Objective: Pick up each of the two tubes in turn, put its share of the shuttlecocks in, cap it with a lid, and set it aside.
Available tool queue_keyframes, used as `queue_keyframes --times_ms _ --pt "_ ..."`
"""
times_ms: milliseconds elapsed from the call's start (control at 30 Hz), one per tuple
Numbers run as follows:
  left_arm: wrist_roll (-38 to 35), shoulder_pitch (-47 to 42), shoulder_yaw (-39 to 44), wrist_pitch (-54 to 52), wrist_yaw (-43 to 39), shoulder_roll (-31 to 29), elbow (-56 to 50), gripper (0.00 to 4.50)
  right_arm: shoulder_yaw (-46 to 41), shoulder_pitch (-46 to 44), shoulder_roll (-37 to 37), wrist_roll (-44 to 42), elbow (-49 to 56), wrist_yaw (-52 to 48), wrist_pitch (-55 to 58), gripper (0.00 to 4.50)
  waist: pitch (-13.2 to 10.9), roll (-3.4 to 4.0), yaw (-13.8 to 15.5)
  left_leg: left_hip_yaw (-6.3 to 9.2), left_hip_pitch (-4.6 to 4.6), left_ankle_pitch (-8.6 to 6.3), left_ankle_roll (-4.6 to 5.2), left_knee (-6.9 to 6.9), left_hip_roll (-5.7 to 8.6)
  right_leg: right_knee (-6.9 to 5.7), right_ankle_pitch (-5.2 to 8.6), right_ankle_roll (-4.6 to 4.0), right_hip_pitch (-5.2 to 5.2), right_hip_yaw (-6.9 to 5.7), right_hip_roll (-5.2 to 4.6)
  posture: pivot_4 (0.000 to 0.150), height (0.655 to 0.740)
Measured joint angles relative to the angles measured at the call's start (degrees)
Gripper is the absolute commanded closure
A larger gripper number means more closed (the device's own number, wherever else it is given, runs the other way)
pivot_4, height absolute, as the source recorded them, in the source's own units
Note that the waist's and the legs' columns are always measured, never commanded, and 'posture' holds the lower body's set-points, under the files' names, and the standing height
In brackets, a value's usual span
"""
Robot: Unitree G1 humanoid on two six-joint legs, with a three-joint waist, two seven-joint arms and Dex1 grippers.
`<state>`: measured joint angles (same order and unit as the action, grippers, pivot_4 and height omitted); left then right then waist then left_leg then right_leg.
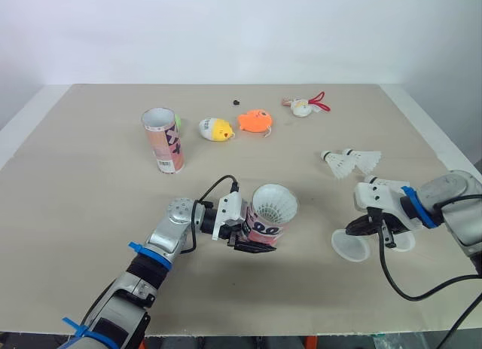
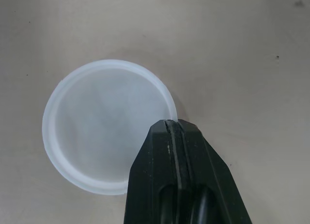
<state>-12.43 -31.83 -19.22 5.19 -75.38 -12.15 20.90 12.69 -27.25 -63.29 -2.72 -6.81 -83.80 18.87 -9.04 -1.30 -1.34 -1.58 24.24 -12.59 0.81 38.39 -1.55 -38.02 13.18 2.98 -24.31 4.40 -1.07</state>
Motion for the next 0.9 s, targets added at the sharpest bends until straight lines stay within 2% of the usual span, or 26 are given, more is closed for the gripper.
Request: queue_keyframes --times_ms 167,533,700,900 --pt "0.0 0.0 0.0 0.0 0.1 -0.1 0.0 1.26 -0.1 -1.5 2.2 -1.1 0.6 1.0 2.0 4.47 0.0 0.01 0.0 0.00 -0.02 0.00 0.00 0.01 -0.02 0.00 -0.04 -0.06 0.00 0.00 0.02 0.150 0.7400" --pt "0.0 0.1 0.0 0.0 0.3 0.2 0.0 1.26 -7.1 -9.6 1.1 -12.2 8.6 -1.0 11.4 4.47 0.0 0.04 0.0 0.02 0.03 -0.02 -0.02 -0.02 0.00 0.00 -0.02 -0.07 -0.01 -0.01 -0.02 0.150 0.7400" --pt "0.1 -0.3 0.0 0.7 0.2 0.3 0.7 1.26 -8.3 -19.3 0.3 -17.1 8.4 -3.8 15.1 4.47 -0.1 0.11 0.0 -0.02 0.01 -0.02 -0.02 -0.02 -0.06 0.00 0.00 -0.10 -0.06 -0.02 0.00 0.150 0.7400" --pt "0.0 -0.8 -0.1 0.5 -0.1 0.6 1.8 1.26 -8.1 -26.2 2.4 -22.3 8.5 -5.1 19.4 4.47 -0.1 0.11 0.0 0.00 0.02 -0.02 -0.03 -0.04 -0.08 0.00 0.06 -0.22 -0.06 -0.08 -0.01 0.150 0.7400"
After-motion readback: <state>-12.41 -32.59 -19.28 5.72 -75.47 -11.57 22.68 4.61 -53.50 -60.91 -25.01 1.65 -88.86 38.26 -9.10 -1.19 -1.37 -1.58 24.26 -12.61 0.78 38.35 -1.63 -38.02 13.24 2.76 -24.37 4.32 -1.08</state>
